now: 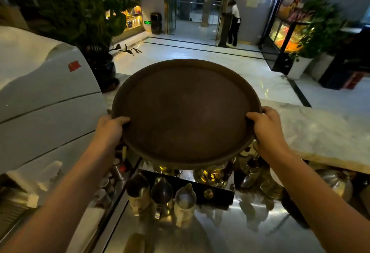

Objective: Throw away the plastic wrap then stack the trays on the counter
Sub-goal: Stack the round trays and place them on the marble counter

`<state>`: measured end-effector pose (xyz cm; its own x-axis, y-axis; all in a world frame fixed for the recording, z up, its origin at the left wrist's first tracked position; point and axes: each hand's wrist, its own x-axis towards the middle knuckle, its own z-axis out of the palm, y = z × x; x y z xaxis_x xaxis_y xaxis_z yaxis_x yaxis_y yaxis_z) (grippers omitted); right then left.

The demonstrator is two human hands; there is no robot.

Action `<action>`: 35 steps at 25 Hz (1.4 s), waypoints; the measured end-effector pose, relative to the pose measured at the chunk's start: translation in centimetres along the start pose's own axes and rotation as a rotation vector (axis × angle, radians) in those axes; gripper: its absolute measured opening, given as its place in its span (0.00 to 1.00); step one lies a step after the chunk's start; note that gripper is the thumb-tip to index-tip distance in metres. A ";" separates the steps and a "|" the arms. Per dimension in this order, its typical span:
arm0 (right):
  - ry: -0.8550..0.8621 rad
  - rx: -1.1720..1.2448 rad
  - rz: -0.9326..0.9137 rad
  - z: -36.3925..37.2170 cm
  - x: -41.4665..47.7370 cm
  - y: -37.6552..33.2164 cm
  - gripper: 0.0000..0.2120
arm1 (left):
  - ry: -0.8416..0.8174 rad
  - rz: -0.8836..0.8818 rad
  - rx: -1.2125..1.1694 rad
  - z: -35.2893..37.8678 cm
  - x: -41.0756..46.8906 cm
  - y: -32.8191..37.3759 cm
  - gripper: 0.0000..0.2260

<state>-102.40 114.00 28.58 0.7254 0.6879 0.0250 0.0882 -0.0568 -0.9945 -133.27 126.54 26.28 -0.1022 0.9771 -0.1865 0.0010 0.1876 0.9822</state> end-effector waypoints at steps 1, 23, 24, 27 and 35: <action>-0.010 -0.041 -0.010 1.2 1.2 -0.2 0.05 | -0.013 -0.013 0.014 0.2 2.2 0.5 0.03; -0.150 -0.678 0.037 20.7 24.5 6.0 0.10 | 0.047 -0.022 0.337 7.9 31.9 -2.0 0.17; -0.157 -0.705 0.033 21.0 24.6 6.8 0.10 | 0.051 -0.025 0.376 7.9 32.1 -2.7 0.16; -0.152 -0.780 0.026 21.7 24.6 8.6 0.08 | 0.042 -0.005 0.495 7.8 32.6 -4.1 0.11; -0.148 -0.799 0.067 22.4 24.8 10.8 0.12 | 0.093 0.049 0.574 8.2 33.4 -5.7 0.03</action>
<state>-98.73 146.67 16.16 0.6532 0.7504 -0.1011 0.5491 -0.5614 -0.6192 -128.48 158.91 14.31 -0.1754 0.9780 -0.1131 0.5444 0.1921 0.8166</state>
